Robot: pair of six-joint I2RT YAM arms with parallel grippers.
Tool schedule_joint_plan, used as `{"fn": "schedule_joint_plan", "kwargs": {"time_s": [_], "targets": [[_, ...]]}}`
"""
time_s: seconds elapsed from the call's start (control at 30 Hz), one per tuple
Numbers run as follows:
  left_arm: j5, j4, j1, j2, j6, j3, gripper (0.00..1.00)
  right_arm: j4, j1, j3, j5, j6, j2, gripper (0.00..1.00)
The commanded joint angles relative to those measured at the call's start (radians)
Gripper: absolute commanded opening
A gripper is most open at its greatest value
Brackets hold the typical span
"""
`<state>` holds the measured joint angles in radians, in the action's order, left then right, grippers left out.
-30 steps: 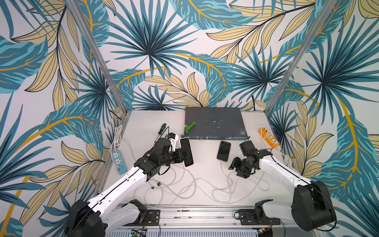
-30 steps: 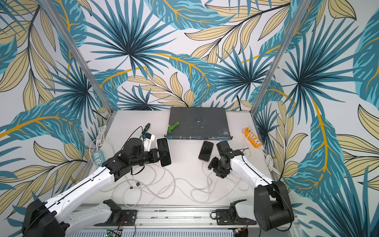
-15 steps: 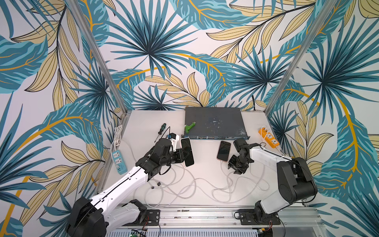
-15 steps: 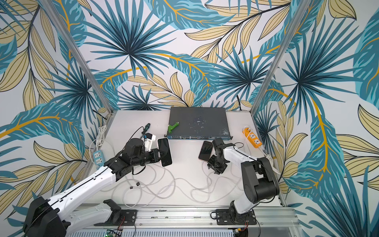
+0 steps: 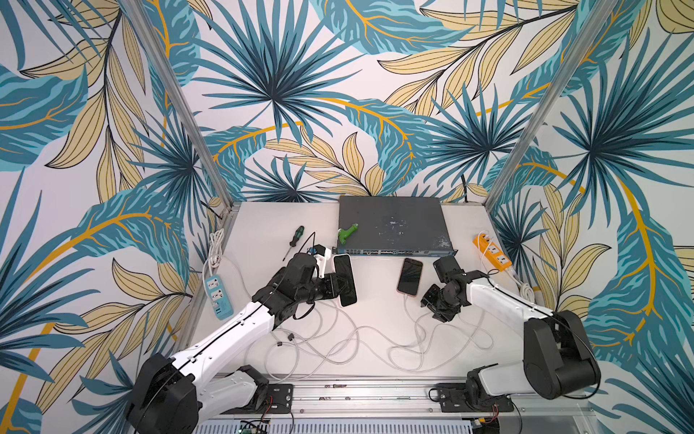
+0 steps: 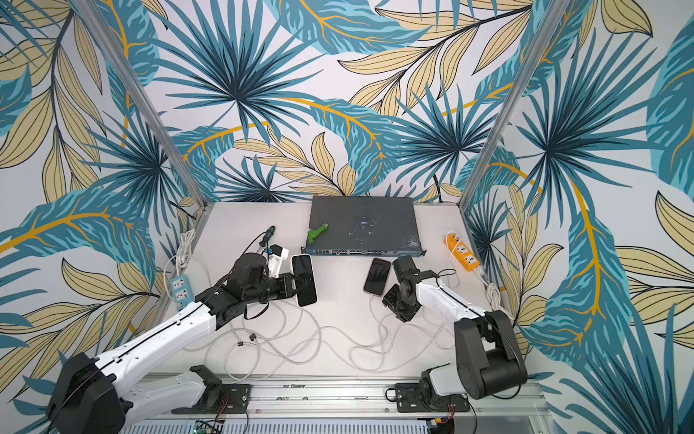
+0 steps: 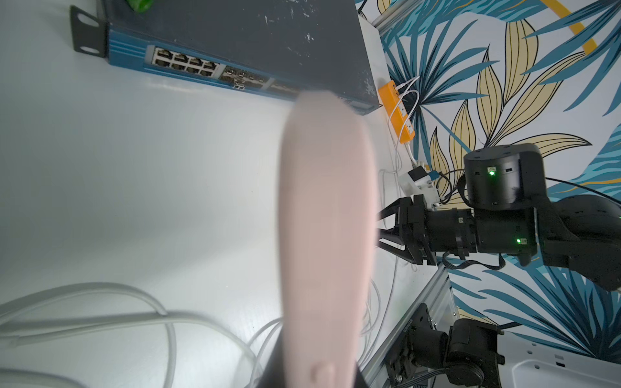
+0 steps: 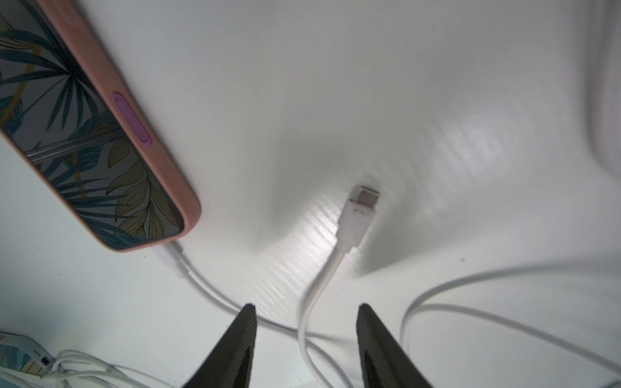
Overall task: Plug the charging cable into the phone
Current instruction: Pick up the charging cable from the center of the board.
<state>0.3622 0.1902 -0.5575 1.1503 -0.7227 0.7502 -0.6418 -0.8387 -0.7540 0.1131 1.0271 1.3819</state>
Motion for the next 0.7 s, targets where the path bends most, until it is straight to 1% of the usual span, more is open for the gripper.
{"fn": "schedule_joint_plan", "kwargs": {"time_s": [0.0,0.1,0.17,0.33,0.67], "targets": [[0.022,-0.079,-0.001,0.001,0.021,0.01,0.0,0.023,0.009,0.065,-0.049,0.074,-0.037,0.48],[0.028,-0.082,-0.001,0.007,0.022,0.011,0.0,0.016,0.04,0.072,-0.05,0.067,-0.024,0.45],[0.029,-0.082,-0.002,0.008,0.023,0.011,0.0,0.02,0.043,0.064,-0.047,0.067,-0.008,0.44],[0.03,-0.078,-0.001,0.007,0.023,0.009,0.0,0.037,0.064,0.064,-0.057,0.062,0.029,0.35],[0.029,-0.06,-0.001,-0.001,0.032,0.011,0.0,0.07,0.096,0.036,-0.056,0.028,0.062,0.34]]}}
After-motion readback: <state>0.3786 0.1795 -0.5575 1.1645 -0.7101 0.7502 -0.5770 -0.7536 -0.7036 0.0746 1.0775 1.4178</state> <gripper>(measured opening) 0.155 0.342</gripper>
